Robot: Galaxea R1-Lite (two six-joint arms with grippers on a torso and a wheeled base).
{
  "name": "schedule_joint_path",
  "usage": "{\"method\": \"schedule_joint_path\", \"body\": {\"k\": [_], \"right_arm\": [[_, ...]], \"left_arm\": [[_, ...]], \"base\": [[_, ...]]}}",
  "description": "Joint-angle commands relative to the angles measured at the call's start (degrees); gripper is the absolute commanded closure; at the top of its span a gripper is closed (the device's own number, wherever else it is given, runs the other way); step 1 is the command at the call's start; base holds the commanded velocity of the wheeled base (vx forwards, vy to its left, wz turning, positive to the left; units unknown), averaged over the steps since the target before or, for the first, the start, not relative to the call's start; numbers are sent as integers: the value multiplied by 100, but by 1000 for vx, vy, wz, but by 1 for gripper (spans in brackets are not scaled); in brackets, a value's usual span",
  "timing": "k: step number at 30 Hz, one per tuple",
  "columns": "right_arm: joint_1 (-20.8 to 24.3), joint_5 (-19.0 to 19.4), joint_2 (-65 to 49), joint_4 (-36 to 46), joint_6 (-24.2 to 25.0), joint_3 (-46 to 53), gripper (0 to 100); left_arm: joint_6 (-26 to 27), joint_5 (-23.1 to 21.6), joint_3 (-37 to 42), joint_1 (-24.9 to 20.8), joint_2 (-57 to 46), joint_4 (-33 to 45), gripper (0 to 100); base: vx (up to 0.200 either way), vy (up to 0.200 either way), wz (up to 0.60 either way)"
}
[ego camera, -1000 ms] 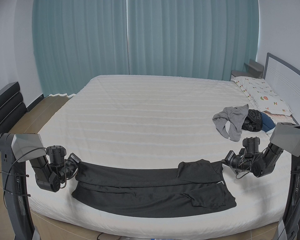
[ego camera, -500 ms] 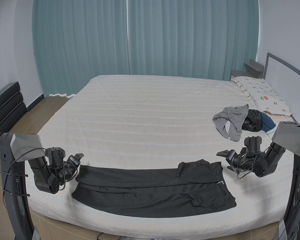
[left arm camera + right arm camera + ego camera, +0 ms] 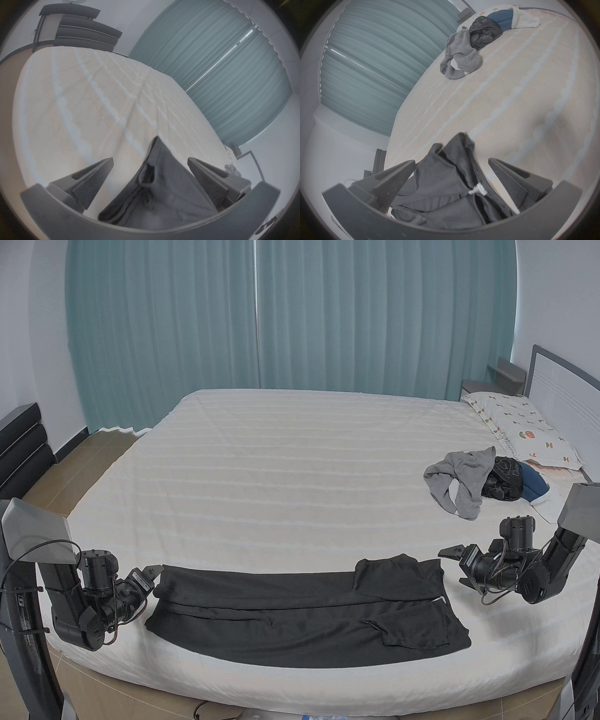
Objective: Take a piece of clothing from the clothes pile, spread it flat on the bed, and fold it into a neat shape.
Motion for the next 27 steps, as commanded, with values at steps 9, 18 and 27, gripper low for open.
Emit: {"method": "schedule_joint_path", "body": {"k": [9,18,27], "right_arm": [[66,-1,-29,-5,-15,43,0],[75,-1,-29,-13,-41,61,0],[75,-1,-38,-5,-41,61,0]], "left_arm": [[453,-219,789,-452,-65,-3,0],[470,-201,850,-478,75,-3,100],[1138,414,1167,-522,58,58,100]], "base": [[0,0,0],[0,0,0],[0,0,0]]}}
